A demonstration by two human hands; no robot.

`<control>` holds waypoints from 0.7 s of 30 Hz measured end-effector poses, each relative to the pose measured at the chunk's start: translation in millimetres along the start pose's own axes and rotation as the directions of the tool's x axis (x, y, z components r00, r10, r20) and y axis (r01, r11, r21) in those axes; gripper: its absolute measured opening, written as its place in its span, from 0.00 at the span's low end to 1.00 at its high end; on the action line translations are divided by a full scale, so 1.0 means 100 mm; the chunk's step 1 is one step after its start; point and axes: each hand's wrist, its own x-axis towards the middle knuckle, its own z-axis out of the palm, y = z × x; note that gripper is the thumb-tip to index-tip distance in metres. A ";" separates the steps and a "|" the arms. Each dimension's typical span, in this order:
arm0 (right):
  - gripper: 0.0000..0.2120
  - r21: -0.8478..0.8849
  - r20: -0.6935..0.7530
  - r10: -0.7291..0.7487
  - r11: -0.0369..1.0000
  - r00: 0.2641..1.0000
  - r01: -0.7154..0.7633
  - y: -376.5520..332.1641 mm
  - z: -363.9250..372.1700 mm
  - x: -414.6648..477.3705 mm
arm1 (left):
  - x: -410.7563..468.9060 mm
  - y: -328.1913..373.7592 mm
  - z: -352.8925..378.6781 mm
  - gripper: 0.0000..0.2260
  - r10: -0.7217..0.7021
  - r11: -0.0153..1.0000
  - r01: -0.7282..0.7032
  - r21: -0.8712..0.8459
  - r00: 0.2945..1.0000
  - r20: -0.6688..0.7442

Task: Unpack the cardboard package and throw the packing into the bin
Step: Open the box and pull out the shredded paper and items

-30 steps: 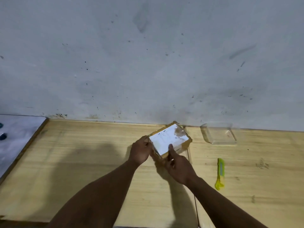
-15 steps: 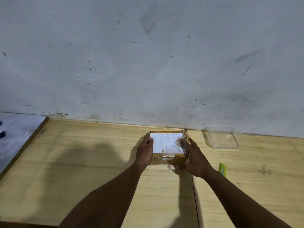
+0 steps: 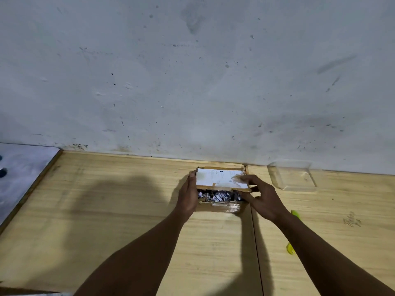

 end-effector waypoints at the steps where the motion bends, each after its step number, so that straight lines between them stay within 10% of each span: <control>1: 0.18 0.013 0.002 -0.004 1.000 1.000 0.004 -0.01 -0.02 0.03 | 0.00 0.01 -0.01 0.17 0.027 0.999 -0.027 0.040 1.000 -0.003; 15: 0.09 -0.002 -0.339 -0.057 0.998 0.939 0.060 -0.22 0.03 0.61 | 0.20 0.29 0.07 0.29 0.140 0.985 -0.142 0.101 0.990 0.029; 21: 0.18 0.030 -0.242 -0.061 0.997 0.968 0.071 -0.08 0.15 0.59 | 0.21 0.29 0.11 0.28 0.224 0.919 -0.256 0.301 0.965 0.137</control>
